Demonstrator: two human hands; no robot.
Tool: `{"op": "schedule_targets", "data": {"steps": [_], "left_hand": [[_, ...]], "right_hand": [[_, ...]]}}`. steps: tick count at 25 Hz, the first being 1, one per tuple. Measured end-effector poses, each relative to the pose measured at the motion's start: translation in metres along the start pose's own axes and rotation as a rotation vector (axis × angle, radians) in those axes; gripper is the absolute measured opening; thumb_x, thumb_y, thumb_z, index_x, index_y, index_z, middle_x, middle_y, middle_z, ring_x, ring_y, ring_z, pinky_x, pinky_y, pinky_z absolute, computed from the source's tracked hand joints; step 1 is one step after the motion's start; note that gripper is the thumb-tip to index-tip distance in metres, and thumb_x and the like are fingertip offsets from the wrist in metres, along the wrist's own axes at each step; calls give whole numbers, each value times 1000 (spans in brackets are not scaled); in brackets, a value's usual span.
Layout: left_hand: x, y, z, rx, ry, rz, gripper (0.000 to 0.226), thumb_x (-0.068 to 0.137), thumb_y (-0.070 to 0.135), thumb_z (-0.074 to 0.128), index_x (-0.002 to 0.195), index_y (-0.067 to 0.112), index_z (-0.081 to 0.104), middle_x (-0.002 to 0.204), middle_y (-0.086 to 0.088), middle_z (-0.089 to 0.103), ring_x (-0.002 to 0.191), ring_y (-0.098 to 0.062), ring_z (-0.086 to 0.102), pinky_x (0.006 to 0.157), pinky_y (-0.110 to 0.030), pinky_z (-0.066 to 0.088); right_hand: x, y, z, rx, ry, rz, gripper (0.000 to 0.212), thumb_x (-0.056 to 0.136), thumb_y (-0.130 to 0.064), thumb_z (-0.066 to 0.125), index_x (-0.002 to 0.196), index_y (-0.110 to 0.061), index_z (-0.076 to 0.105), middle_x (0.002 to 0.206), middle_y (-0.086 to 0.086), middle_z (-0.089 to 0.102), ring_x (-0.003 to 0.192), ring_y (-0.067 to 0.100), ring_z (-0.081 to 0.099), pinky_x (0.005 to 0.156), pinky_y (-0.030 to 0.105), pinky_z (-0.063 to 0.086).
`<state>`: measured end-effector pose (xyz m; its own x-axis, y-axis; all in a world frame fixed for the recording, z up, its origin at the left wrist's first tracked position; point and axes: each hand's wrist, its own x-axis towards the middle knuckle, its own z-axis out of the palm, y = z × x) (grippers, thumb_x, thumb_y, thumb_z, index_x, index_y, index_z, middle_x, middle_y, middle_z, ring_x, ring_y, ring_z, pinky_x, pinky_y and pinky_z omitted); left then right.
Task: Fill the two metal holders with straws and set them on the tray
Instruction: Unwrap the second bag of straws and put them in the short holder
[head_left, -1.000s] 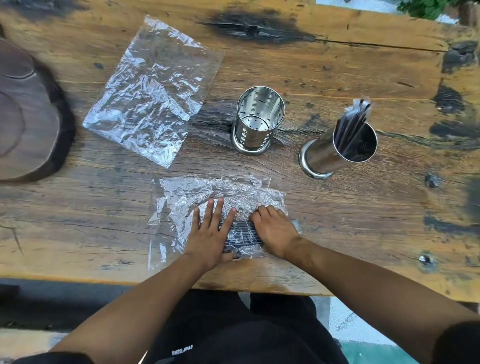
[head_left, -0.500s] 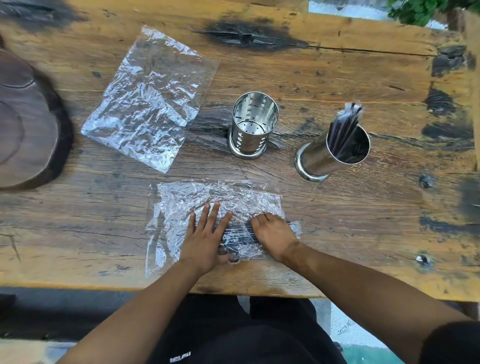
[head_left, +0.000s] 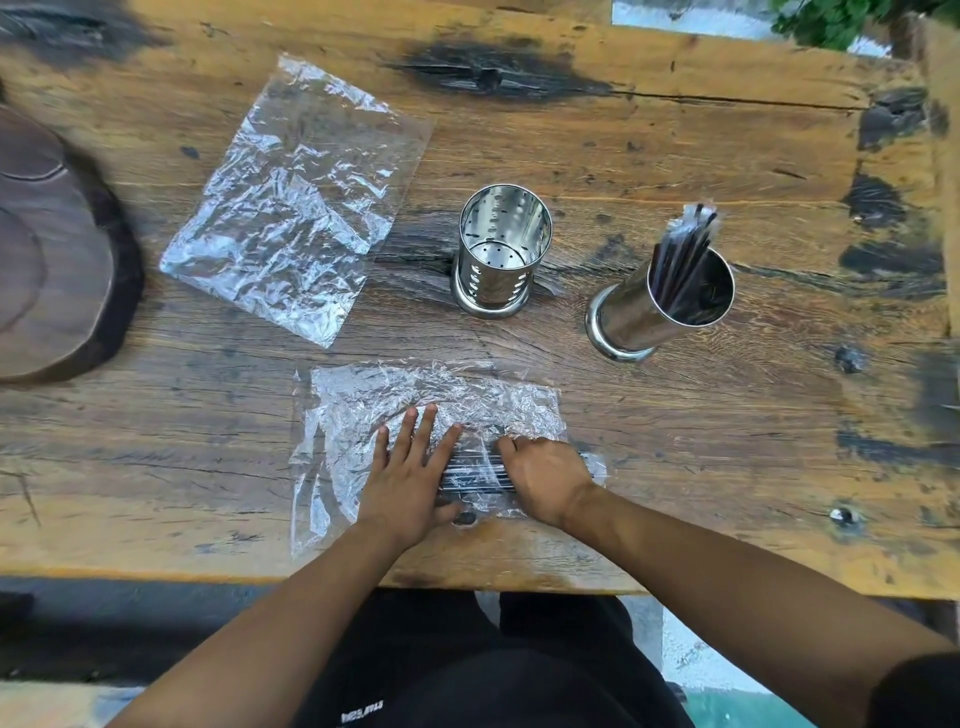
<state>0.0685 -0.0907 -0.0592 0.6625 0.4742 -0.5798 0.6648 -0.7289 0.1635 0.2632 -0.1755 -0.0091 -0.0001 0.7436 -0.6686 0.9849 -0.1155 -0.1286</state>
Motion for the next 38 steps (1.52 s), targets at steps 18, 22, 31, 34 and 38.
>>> {"op": "schedule_targets", "data": {"steps": [18,22,31,34,38], "left_hand": [[0,5,3,27,-24,-10,105,95,58,49,150,27,-34,157,-13,-42,145,-37,-37,120,-61,-14],[-2,-7,5,-7,29,-43,107,87,75,45,151,33,-30,159,-7,-39,148,-31,-34,122,-56,-11],[-18,-25,4,-167,40,-336,118,71,94,31,154,32,-25,164,-7,-29,151,-30,-28,124,-57,-5],[-15,-25,-10,-216,18,-422,129,58,104,24,157,33,-19,167,-9,-21,154,-31,-19,123,-56,2],[-9,-26,-26,-179,-27,-414,131,54,106,16,158,31,-14,168,-13,-5,154,-36,1,116,-58,23]], "right_hand": [[21,-40,-3,50,-47,21,53,89,-5,66,137,-1,43,120,16,67,114,34,64,81,41,51],[18,-22,-5,59,-55,-1,50,90,-12,67,135,-5,46,117,15,69,106,33,67,79,37,50],[7,43,-44,442,258,63,27,82,-41,67,101,-28,53,86,0,71,76,22,69,64,30,53],[4,42,-78,885,431,143,20,77,-32,73,84,-33,54,74,-9,66,63,0,62,55,17,48],[4,37,-150,1506,816,119,4,73,-24,70,76,-24,68,71,6,69,66,11,66,68,35,59]]}}
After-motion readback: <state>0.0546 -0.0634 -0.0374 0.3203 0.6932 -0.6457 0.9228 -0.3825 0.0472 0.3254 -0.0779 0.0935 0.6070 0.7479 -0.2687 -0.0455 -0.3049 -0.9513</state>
